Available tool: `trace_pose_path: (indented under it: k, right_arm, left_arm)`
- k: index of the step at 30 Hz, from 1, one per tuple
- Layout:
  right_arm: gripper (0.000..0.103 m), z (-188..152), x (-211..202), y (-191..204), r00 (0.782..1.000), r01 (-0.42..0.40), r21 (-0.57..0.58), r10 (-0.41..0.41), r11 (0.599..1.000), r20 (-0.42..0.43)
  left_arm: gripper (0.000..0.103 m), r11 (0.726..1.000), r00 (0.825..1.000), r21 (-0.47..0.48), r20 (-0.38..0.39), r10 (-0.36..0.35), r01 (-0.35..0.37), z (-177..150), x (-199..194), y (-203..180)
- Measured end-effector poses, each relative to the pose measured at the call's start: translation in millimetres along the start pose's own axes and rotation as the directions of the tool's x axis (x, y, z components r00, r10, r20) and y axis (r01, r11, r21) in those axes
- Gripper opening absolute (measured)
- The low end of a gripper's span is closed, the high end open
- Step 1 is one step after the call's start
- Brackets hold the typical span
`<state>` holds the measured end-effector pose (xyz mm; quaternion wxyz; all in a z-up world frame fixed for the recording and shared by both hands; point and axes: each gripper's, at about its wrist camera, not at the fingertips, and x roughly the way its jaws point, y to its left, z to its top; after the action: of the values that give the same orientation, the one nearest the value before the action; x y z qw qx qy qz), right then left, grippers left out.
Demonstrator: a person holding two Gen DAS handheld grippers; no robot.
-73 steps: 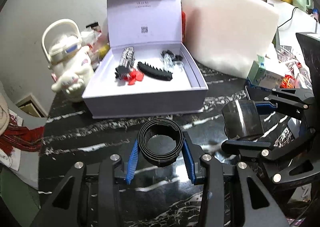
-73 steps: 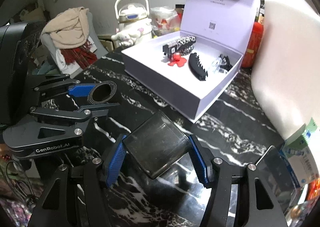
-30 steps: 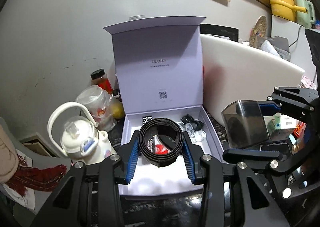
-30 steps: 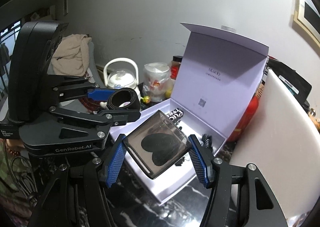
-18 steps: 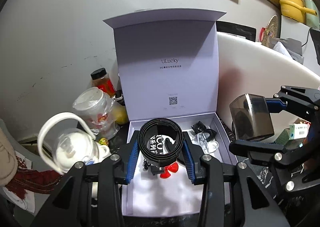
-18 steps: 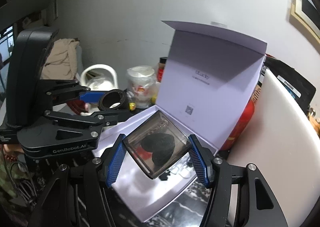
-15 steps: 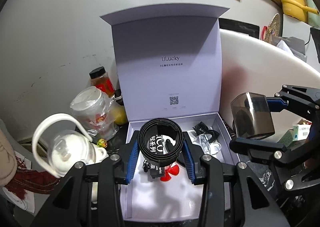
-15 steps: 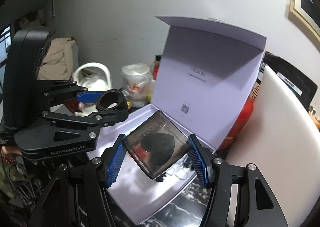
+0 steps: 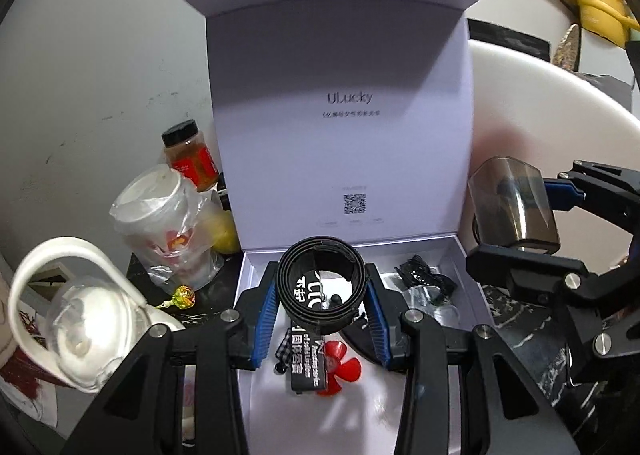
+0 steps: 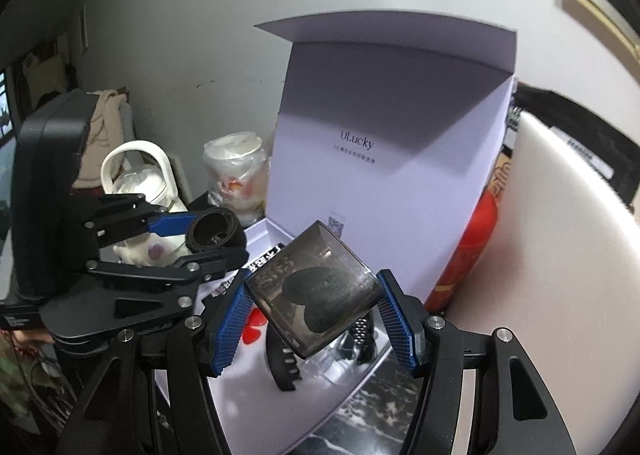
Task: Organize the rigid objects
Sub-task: 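Lower the black ring and smoky case into the white box with both tools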
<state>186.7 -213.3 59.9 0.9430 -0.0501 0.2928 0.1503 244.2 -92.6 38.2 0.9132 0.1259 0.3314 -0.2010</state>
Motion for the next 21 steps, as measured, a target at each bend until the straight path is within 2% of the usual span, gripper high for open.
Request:
trace_pose_path:
  k: [7,11,15,18,21]
  right_arm:
    - [0.062,-1.9,35.5,-10.2,0.998,0.028,0.016,-0.027,0.999,-0.058]
    - [0.062,-6.2,43.7,-10.2,0.997,0.042,-0.007,-0.042,0.999,-0.057]
    - [0.062,-11.9,48.7,-18.0,0.998,-0.013,0.025,0.014,1.000,-0.057]
    - [0.062,-11.5,44.8,-18.0,0.999,0.014,0.001,-0.014,1.000,-0.040]
    - [0.062,-14.6,46.8,-23.7,0.999,0.001,0.017,0.000,1.000,-0.048]
  left_arm:
    - [0.040,1.000,0.999,-0.002,-0.043,-0.002,0.002,-3.8,27.0,1.1]
    - [0.040,1.000,0.998,0.023,-0.054,0.014,-0.013,-6.5,37.7,-2.4]
    - [0.040,1.000,0.996,0.013,-0.086,0.014,-0.013,-8.1,50.0,-1.3]
    - [0.040,1.000,0.996,0.000,-0.093,0.012,-0.012,-9.1,56.2,0.2]
    - [0.040,1.000,0.995,-0.002,-0.097,0.008,-0.009,-9.6,62.6,-0.4]
